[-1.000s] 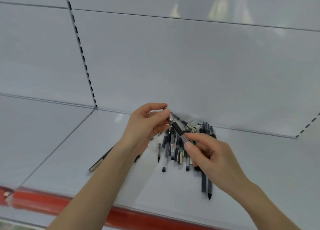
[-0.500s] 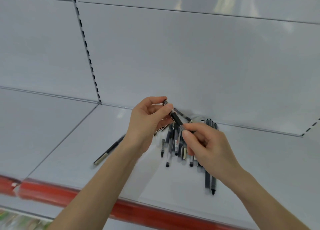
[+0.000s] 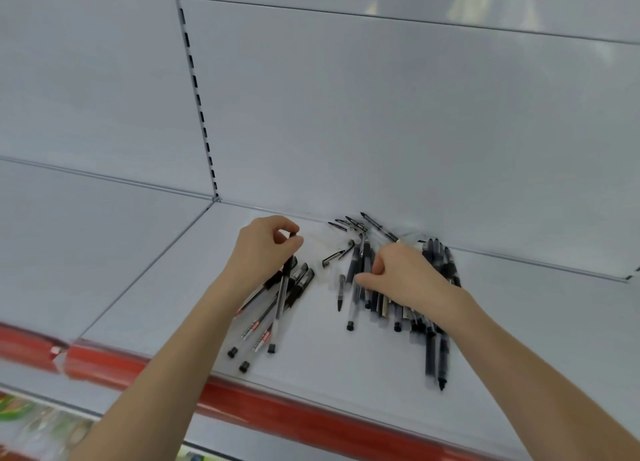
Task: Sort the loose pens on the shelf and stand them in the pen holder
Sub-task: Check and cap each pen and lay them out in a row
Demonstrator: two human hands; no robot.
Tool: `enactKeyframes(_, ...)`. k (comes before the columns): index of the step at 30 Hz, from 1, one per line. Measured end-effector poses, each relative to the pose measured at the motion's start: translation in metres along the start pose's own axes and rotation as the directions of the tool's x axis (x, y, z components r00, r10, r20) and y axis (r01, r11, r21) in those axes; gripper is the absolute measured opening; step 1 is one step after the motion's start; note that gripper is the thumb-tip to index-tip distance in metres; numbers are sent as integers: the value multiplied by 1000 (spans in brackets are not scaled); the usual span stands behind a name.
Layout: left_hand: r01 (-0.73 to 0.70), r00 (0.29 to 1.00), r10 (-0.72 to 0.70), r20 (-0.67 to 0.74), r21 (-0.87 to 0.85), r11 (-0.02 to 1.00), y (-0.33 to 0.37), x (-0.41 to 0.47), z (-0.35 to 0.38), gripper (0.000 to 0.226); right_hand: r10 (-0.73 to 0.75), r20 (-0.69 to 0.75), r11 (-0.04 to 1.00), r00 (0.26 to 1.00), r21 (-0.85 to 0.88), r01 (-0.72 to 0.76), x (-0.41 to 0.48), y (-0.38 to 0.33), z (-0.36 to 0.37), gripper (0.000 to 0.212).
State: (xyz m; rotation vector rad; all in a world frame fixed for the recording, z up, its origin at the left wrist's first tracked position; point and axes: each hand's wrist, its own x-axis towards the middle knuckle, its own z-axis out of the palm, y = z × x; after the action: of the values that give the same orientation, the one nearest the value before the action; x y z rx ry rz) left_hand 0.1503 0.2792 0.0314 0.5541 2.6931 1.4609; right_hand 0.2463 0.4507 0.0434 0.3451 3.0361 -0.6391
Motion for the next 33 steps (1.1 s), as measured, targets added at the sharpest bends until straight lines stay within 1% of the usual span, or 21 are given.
enactKeyframes(2, -1, 1000, 0, 12, 40, 999, -5, 1, -1, 18, 1, 14, 999, 1000, -42, 0, 1, -2, 1, 53)
enactKeyframes(5, -27, 1000, 28, -5, 142, 989, -8, 0, 2, 24, 20, 5, 999, 1000, -46, -19, 2, -1, 1, 49)
enactKeyframes(7, -84, 995, 92, -34, 193, 978, -3, -3, 6, 20, 64, -7, 997, 998, 34, -63, 1, 6, 0, 40)
enactKeyframes(8, -123, 991, 130, -23, 199, 972, 2, -5, 9, 17, 89, -16, 991, 996, 97, -87, -1, 9, -1, 32)
enactKeyframes(10, -198, 979, 183, 86, 211, 957, 12, -13, 18, 15, 134, -40, 968, 990, 221, -122, -6, 14, -4, 22)
enactKeyframes(13, -242, 948, 155, 277, 313, 918, 25, -22, 36, 23, 158, -98, 936, 983, 333, -117, -17, 21, -10, 10)
enactKeyframes(16, -297, 927, 130, 352, 476, 828, 30, -22, 46, 18, 163, -133, 893, 978, 441, -89, -33, 26, -16, 10)
enactKeyframes(18, -333, 916, 146, 373, 505, 796, 31, -20, 48, 17, 164, -146, 883, 976, 463, -80, -42, 29, -18, 13)
enactKeyframes(19, -344, 913, 163, 375, 489, 802, 30, -20, 49, 15, 167, -150, 884, 974, 460, -80, -45, 30, -18, 14)
enactKeyframes(21, -343, 913, 191, 361, 425, 837, 27, -18, 49, 17, 180, -168, 882, 969, 464, -83, -50, 33, -17, 14)
enactKeyframes(23, -307, 927, 217, 305, 287, 908, 24, -17, 49, 15, 201, -197, 870, 959, 487, -82, -54, 34, -17, 11)
enactKeyframes(25, -196, 956, 182, 228, 40, 980, 27, -15, 44, 9, 207, -226, 848, 952, 527, -59, -58, 32, -18, 8)
enactKeyframes(26, -112, 969, 138, 206, -136, 984, 29, -14, 41, 9, 194, -245, 836, 950, 547, -30, -60, 30, -19, 10)
enactKeyframes(27, -21, 975, 93, 204, -330, 944, 33, -15, 38, 9, 169, -269, 828, 948, 560, 11, -62, 27, -20, 11)
enactKeyframes(28, 65, 975, 53, 218, -500, 864, 36, -16, 34, 8, 134, -296, 825, 946, 562, 60, -65, 23, -21, 12)
enactKeyframes(29, 136, 972, 20, 236, -626, 768, 39, -17, 31, 6, 92, -320, 822, 943, 558, 109, -69, 19, -21, 13)
enactKeyframes(31, 225, 965, -28, 259, -776, 590, 43, -18, 25, 6, 9, -343, 811, 939, 551, 193, -76, 11, -19, 15)
enactKeyframes(33, 253, 964, -57, 259, -836, 487, 45, -18, 20, 5, -60, -346, 808, 936, 535, 249, -82, 4, -17, 15)
